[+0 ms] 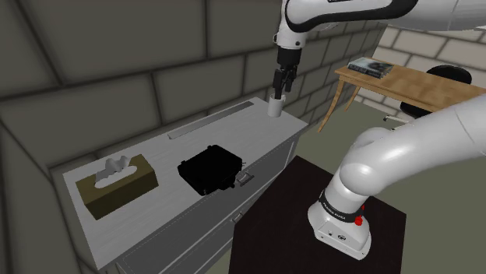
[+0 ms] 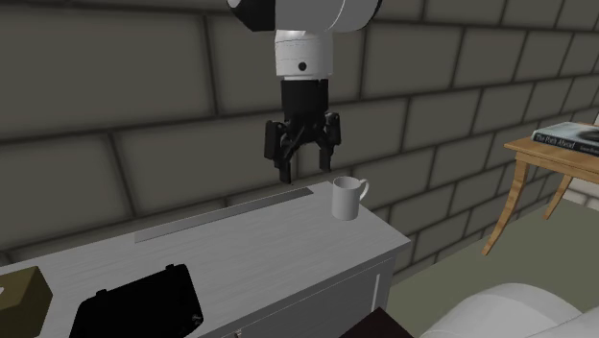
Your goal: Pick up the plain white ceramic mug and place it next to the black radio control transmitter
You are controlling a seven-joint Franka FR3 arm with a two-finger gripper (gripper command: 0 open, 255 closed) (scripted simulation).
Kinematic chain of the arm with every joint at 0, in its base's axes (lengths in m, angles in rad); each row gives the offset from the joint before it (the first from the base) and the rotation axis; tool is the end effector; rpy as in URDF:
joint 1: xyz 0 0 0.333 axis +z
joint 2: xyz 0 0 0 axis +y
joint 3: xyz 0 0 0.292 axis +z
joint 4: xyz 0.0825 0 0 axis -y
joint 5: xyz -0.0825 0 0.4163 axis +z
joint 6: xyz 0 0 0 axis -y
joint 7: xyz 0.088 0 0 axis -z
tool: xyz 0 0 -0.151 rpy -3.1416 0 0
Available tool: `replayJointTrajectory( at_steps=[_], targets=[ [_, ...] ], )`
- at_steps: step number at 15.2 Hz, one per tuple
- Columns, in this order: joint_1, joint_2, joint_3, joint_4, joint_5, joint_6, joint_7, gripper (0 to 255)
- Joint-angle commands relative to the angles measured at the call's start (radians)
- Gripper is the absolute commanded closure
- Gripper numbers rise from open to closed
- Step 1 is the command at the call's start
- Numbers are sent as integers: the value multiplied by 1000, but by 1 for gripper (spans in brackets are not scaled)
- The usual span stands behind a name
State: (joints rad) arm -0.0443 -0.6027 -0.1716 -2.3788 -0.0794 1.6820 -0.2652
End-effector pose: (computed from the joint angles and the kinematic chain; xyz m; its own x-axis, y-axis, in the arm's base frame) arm 0.3900 -0.0968 0.4536 0.9910 0.0983 -0.0913 0.0945 -0.9945 -0.0448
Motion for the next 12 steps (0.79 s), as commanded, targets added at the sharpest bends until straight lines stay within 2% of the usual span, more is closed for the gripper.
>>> replayJointTrajectory(
  at_steps=[1,7,12],
  targets=[
    [-7,64,-28,18,-19,42,-35,0],
    [-27,256,-108,85,-55,159,-135,0],
    [-43,434,-165,173,-55,241,-221,0]
  ],
)
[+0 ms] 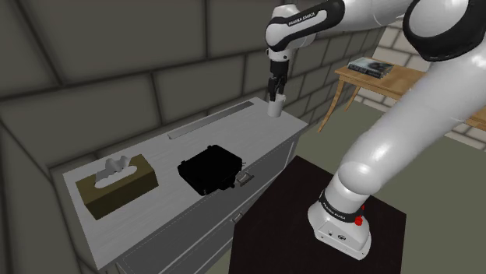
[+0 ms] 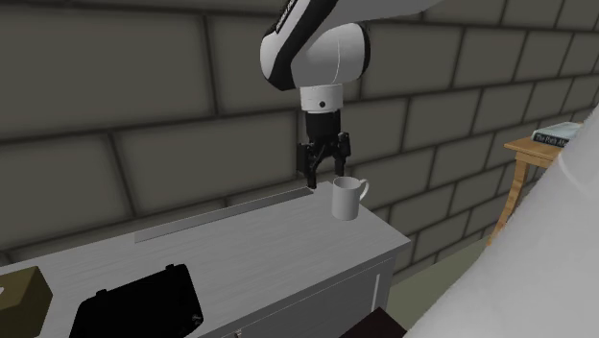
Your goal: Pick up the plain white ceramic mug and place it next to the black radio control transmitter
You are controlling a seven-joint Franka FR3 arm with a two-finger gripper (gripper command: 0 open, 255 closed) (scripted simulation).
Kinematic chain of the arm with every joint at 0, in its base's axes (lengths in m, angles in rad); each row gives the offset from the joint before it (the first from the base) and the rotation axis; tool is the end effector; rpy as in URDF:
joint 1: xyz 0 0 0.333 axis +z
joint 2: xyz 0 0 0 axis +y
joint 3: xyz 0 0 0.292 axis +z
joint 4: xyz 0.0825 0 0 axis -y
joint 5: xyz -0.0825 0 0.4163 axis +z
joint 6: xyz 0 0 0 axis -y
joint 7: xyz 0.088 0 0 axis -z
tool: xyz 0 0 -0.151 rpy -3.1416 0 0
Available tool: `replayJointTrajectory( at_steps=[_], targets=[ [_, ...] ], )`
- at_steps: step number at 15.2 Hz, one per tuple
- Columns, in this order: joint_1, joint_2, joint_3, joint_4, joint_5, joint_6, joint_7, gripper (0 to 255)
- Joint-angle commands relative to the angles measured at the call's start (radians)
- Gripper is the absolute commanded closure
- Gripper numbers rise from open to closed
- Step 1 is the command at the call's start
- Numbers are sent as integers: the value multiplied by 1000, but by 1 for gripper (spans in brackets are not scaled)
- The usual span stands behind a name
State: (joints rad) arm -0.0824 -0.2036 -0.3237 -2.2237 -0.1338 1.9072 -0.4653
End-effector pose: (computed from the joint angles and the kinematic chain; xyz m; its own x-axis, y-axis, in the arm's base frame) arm 0.4574 -0.2119 0.3639 0.9836 0.1203 -0.1344 0.1207 -0.9927 -0.0053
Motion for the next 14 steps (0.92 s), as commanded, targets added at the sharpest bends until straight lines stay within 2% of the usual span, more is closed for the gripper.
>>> replayJointTrajectory(
  at_steps=[1,8,14],
  targets=[
    [-9,71,-23,39,3,29,-39,0],
    [-52,340,-71,223,55,101,-166,0],
    [-59,365,-71,181,62,167,-172,0]
  ],
)
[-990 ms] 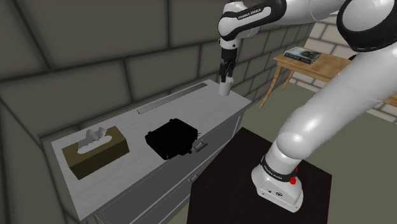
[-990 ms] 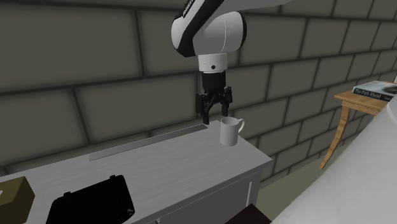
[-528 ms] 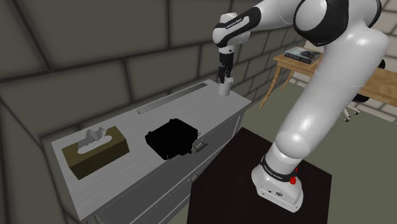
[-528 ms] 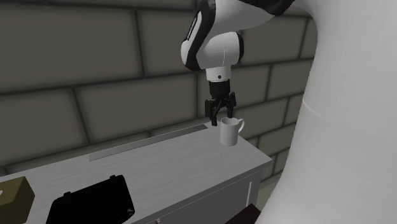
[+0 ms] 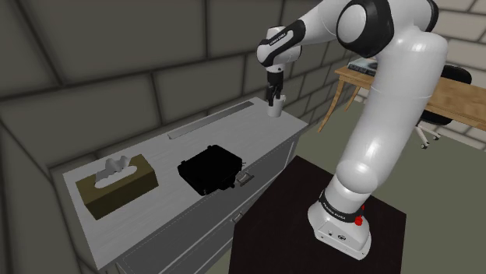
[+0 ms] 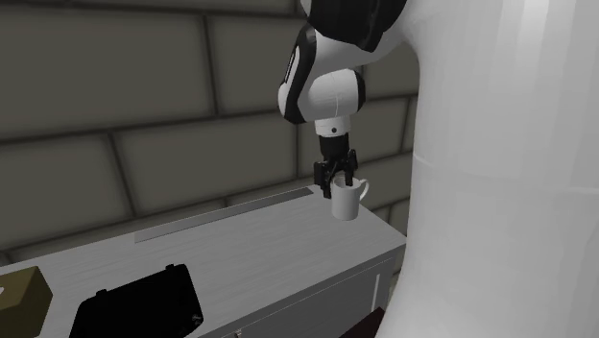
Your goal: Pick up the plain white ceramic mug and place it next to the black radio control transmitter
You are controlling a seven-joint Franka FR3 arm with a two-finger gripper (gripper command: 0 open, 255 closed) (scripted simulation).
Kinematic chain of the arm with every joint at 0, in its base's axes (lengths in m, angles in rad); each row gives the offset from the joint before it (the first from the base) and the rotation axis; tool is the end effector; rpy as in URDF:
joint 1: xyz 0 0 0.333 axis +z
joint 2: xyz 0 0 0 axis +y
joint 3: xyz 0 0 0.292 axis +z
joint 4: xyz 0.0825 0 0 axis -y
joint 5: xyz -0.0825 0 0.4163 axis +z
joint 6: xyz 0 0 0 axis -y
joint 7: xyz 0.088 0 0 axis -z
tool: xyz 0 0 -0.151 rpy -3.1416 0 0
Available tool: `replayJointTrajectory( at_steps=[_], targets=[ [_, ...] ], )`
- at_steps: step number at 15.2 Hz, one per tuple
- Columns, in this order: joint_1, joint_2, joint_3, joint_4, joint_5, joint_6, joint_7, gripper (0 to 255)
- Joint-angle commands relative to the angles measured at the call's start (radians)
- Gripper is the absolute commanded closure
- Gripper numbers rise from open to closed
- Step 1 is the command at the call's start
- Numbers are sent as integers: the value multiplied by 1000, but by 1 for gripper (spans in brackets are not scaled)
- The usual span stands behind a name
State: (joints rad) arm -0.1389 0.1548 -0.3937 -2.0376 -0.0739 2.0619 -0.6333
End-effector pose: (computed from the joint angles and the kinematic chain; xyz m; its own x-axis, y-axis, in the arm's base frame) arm 0.4971 -0.3017 0.2797 0.9763 0.1357 -0.1686 0.1417 -0.9896 0.0244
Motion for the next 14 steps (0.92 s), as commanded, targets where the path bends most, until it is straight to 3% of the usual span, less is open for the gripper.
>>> replayJointTrajectory(
  at_steps=[1,10,11,14],
  targets=[
    [-4,12,-1,-13,4,25,-5,0],
    [-6,20,-1,-25,6,45,-7,0],
    [-6,20,-1,-25,6,45,-7,255],
    [-6,20,-1,-25,6,45,-7,255]
  ],
)
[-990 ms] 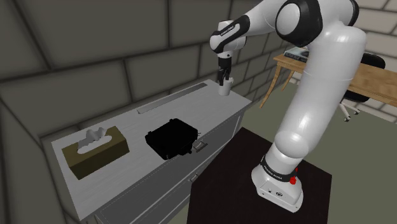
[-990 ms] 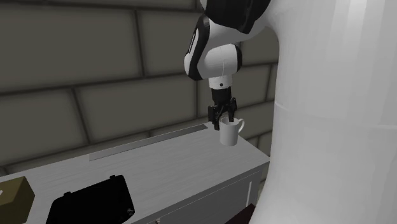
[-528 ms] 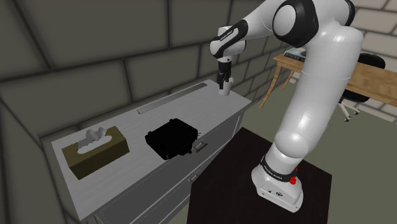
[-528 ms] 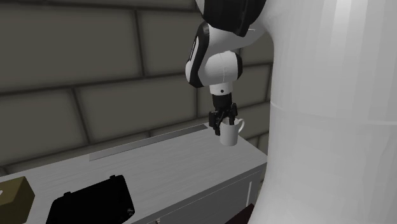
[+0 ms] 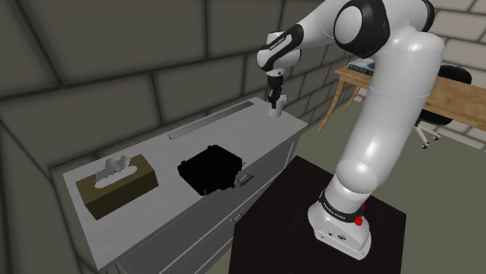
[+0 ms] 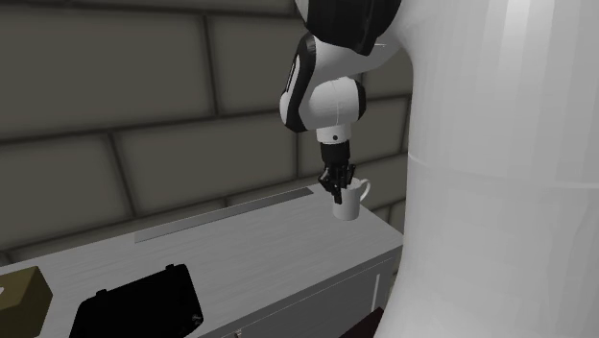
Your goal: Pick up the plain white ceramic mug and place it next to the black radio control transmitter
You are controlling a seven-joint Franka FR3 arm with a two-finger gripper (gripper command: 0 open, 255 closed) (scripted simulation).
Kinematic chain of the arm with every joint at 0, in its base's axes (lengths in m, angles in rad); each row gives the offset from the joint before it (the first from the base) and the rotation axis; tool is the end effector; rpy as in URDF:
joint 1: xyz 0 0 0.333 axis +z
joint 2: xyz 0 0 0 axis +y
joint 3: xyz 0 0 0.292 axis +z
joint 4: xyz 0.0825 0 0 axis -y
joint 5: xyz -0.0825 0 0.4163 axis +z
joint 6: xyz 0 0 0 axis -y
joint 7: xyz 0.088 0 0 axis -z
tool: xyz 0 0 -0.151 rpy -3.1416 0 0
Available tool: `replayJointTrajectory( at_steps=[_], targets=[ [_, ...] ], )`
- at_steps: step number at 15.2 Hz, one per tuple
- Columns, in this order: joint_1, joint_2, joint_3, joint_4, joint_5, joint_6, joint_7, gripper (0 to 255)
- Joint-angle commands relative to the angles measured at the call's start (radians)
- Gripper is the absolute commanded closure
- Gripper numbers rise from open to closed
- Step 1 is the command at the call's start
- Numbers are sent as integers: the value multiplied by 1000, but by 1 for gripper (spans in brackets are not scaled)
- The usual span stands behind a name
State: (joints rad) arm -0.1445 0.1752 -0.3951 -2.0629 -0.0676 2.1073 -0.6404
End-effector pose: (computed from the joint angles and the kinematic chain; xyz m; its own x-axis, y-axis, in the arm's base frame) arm 0.4928 -0.3039 0.2605 0.9763 0.1358 -0.1684 0.1419 -0.9896 0.0247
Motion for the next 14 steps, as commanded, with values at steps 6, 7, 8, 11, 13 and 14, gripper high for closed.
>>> replayJointTrajectory(
  at_steps=[6,7,8,11,13,14],
  targets=[
    [0,0,0,0,0,0,0,255],
    [1,-7,-1,5,-3,-12,1,255],
    [2,-14,-1,11,-5,-25,2,255],
    [4,-35,-2,29,-12,-62,3,255],
    [5,-47,-3,43,-16,-87,4,255],
    [6,-53,-3,50,-18,-100,5,255]
  ],
)
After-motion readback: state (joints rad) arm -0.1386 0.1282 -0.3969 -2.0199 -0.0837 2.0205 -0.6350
